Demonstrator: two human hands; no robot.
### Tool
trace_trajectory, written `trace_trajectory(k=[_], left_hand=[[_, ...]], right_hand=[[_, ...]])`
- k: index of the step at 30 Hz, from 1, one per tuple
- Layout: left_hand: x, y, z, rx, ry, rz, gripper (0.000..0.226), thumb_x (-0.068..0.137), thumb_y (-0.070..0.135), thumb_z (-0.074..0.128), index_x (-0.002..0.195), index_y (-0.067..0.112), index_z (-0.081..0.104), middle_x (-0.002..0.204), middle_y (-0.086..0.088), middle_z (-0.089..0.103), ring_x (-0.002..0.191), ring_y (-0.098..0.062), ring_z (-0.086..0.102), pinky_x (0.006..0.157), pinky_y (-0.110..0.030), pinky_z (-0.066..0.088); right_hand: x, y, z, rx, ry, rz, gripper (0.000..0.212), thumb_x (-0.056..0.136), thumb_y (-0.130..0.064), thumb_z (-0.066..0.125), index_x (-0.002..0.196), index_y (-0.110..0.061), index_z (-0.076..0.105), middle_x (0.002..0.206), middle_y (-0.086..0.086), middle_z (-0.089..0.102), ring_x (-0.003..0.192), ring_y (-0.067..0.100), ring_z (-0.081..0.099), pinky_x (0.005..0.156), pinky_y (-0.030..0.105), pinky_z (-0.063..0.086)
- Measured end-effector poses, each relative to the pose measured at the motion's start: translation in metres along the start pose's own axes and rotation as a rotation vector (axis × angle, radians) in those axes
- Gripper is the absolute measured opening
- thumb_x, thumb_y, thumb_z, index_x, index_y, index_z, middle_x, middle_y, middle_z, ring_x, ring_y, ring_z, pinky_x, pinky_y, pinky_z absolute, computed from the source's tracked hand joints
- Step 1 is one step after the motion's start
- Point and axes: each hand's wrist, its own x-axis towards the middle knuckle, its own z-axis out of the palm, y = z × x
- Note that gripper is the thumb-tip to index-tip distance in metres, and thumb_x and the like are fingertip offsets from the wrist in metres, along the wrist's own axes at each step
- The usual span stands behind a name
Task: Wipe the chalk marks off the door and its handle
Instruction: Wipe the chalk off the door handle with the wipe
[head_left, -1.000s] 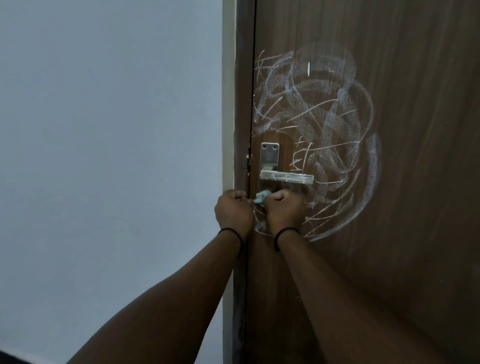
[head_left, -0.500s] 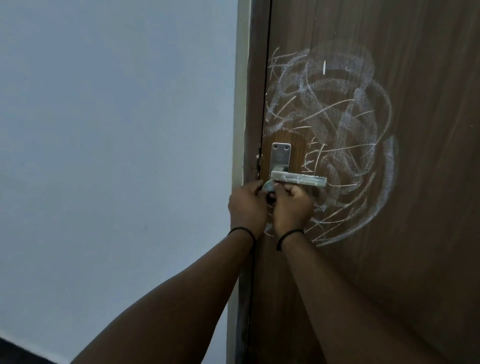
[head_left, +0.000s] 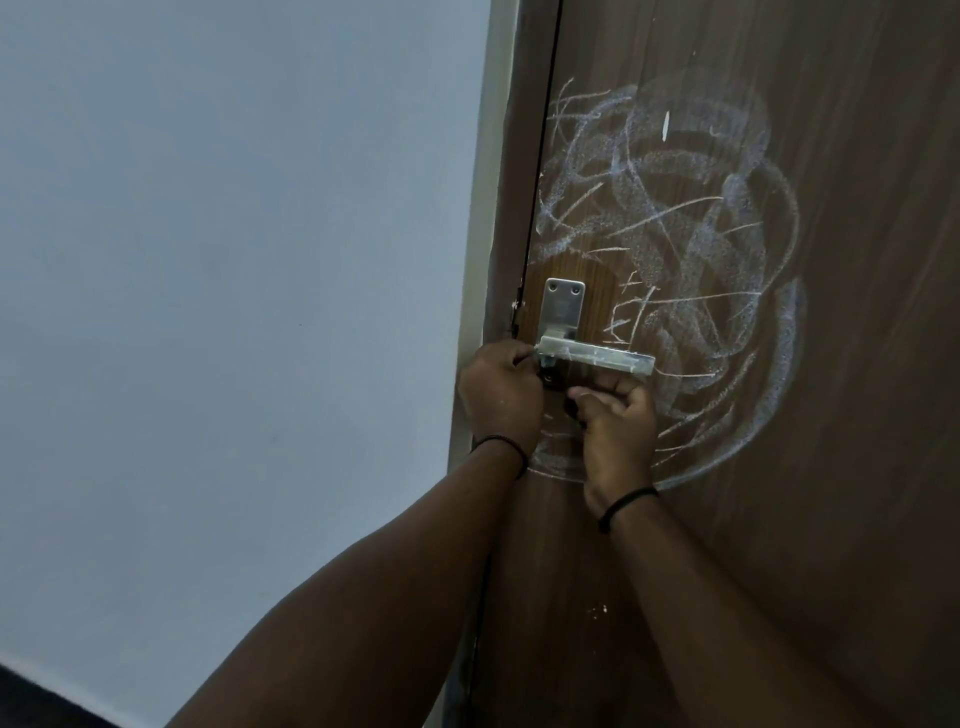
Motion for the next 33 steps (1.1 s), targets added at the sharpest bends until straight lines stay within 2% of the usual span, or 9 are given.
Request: trace_trajectory(k=[4, 8, 12, 16, 19, 22, 28, 30, 33], left_hand=[[0.009, 0.004, 0.002, -0.041, 0.09, -0.047, 0.018, 0.089, 0.004, 0.061, 0.096, 0.011, 0.076, 0.095, -0.004, 0.073, 0.086, -0.011, 0.062, 0.074, -0.019, 0.05], [0.016, 0.009, -0.001, 0.022, 0.049, 0.001, 0.017, 0.09, 0.007, 0.06, 0.097, 0.012, 0.075, 0.096, -0.003, 0.072, 0.086, -0.013, 0.062, 0.072, -0.021, 0.049], [0.0, -0.01, -0.008, 0.19, -0.058, 0.077, 0.014, 0.089, 0.009, 0.062, 0.095, 0.009, 0.075, 0.094, -0.007, 0.072, 0.083, -0.017, 0.063, 0.074, -0.023, 0.049], [-0.022, -0.027, -0.009, 0.301, -0.276, 0.118, 0.015, 0.091, 0.016, 0.061, 0.096, 0.014, 0.075, 0.091, -0.004, 0.074, 0.078, -0.015, 0.065, 0.071, -0.022, 0.05], [-0.04, -0.019, -0.001, 0.176, -0.25, 0.078, 0.013, 0.086, 0.01, 0.063, 0.083, 0.014, 0.076, 0.078, 0.002, 0.073, 0.06, -0.002, 0.053, 0.06, -0.011, 0.047], [-0.038, -0.009, -0.002, -0.015, -0.175, -0.008, 0.013, 0.083, 0.005, 0.067, 0.083, 0.013, 0.077, 0.075, 0.011, 0.068, 0.06, 0.007, 0.053, 0.057, 0.0, 0.039], [-0.024, 0.004, -0.027, -0.217, -0.301, -0.098, 0.012, 0.087, 0.006, 0.067, 0.092, 0.012, 0.077, 0.08, 0.004, 0.072, 0.07, -0.002, 0.066, 0.062, -0.012, 0.052], [-0.022, 0.003, -0.038, -0.14, -0.261, -0.1, 0.014, 0.089, 0.01, 0.064, 0.09, 0.016, 0.076, 0.081, 0.01, 0.07, 0.073, 0.0, 0.065, 0.064, -0.013, 0.052], [-0.016, 0.005, -0.048, -0.063, -0.156, -0.137, 0.018, 0.089, 0.009, 0.057, 0.092, 0.014, 0.075, 0.09, 0.0, 0.073, 0.083, -0.013, 0.067, 0.076, -0.027, 0.056]], right_hand=[[-0.003, 0.003, -0.011, -0.06, -0.016, -0.026, 0.018, 0.087, 0.0, 0.066, 0.093, -0.016, 0.059, 0.074, 0.002, 0.066, 0.069, 0.01, 0.063, 0.073, 0.031, 0.054], [-0.001, 0.003, -0.014, -0.077, -0.026, -0.048, 0.016, 0.087, -0.001, 0.066, 0.091, -0.016, 0.061, 0.072, 0.003, 0.064, 0.064, 0.009, 0.059, 0.068, 0.029, 0.05], [-0.005, 0.005, -0.01, -0.163, -0.064, -0.06, 0.016, 0.088, -0.002, 0.065, 0.089, -0.018, 0.066, 0.079, 0.004, 0.07, 0.068, 0.008, 0.061, 0.064, 0.027, 0.049], [-0.009, 0.005, -0.005, -0.262, -0.109, -0.042, 0.021, 0.093, 0.001, 0.056, 0.099, -0.013, 0.07, 0.09, 0.003, 0.073, 0.075, 0.008, 0.067, 0.062, 0.021, 0.052], [-0.01, -0.002, -0.007, -0.34, -0.089, -0.073, 0.019, 0.094, -0.006, 0.058, 0.107, -0.013, 0.071, 0.096, 0.001, 0.074, 0.083, 0.013, 0.07, 0.073, 0.03, 0.059], [-0.008, -0.016, -0.007, -0.483, -0.1, -0.16, 0.021, 0.093, -0.015, 0.064, 0.113, -0.014, 0.071, 0.106, -0.001, 0.073, 0.097, 0.014, 0.068, 0.087, 0.037, 0.057], [-0.026, -0.037, 0.002, -0.306, -0.075, -0.039, 0.018, 0.089, -0.006, 0.068, 0.105, -0.01, 0.072, 0.088, 0.006, 0.074, 0.082, 0.024, 0.072, 0.077, 0.044, 0.061], [-0.037, -0.04, 0.002, -0.397, -0.057, -0.14, 0.015, 0.086, -0.009, 0.071, 0.1, -0.016, 0.07, 0.086, 0.001, 0.072, 0.08, 0.017, 0.07, 0.074, 0.039, 0.06], [-0.049, -0.053, 0.01, -0.513, -0.084, -0.379, 0.019, 0.085, -0.012, 0.073, 0.099, -0.021, 0.064, 0.087, -0.006, 0.069, 0.079, 0.005, 0.066, 0.068, 0.025, 0.056]])
